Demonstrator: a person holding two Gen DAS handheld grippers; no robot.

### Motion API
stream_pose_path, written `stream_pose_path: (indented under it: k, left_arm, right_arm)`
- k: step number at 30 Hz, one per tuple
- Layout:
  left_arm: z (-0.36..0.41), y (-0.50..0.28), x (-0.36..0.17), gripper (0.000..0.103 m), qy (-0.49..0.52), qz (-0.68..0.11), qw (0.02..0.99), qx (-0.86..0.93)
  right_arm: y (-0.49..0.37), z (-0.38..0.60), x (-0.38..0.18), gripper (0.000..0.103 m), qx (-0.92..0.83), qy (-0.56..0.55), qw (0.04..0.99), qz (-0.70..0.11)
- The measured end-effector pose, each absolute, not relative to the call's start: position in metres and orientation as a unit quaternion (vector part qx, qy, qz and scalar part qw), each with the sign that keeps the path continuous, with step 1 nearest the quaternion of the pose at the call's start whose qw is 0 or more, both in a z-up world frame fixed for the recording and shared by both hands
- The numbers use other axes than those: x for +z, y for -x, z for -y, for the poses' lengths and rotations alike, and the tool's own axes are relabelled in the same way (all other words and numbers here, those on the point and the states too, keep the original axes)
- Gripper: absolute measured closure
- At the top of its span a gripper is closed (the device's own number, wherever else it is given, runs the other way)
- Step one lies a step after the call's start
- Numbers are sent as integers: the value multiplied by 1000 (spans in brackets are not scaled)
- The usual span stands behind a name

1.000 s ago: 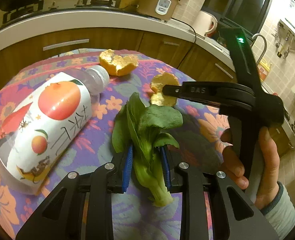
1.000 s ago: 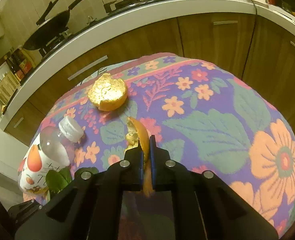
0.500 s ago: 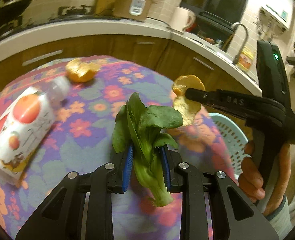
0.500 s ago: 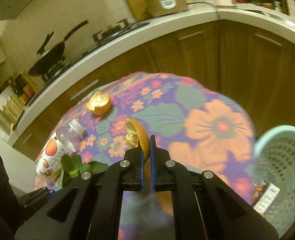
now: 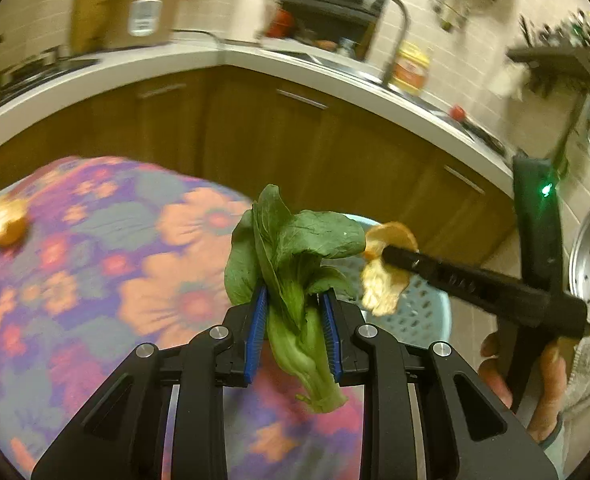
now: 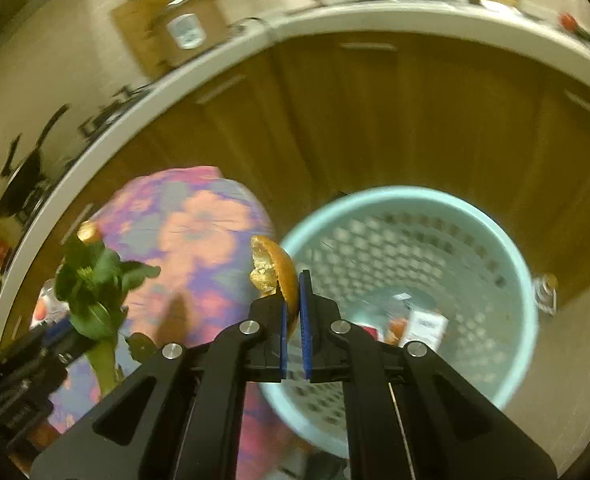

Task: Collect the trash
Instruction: 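Carry the bok choy and peel to the blue basket and open both tools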

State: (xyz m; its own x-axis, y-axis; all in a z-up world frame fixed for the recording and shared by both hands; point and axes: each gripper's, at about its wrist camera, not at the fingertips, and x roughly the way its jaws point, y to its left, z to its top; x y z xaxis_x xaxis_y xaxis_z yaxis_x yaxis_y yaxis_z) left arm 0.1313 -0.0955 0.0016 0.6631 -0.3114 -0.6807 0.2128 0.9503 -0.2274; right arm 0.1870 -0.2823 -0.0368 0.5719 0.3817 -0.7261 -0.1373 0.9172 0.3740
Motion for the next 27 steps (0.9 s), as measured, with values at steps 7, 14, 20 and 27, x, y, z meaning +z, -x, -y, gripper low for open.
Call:
stream_pose_path:
  k: [7,14,20,27]
  left_arm:
    - [152,-169,-14,79,37,-414,891,-182]
    - [173,-192,-34,75,23,-443,876,-188]
    - [175,-191,-39,59,21,-444,876,-188]
    - [165,-181,-30,57,31,-430,882,-189]
  right_arm:
    - [-193,327,-69,99,107,-166,859,-472]
    - [-198,344,-88,93,102,-184,845,-491]
    - [-194,352,-90,59,94,-189,847,-488]
    - [-186,351,-76,57,108,-190,858,-465]
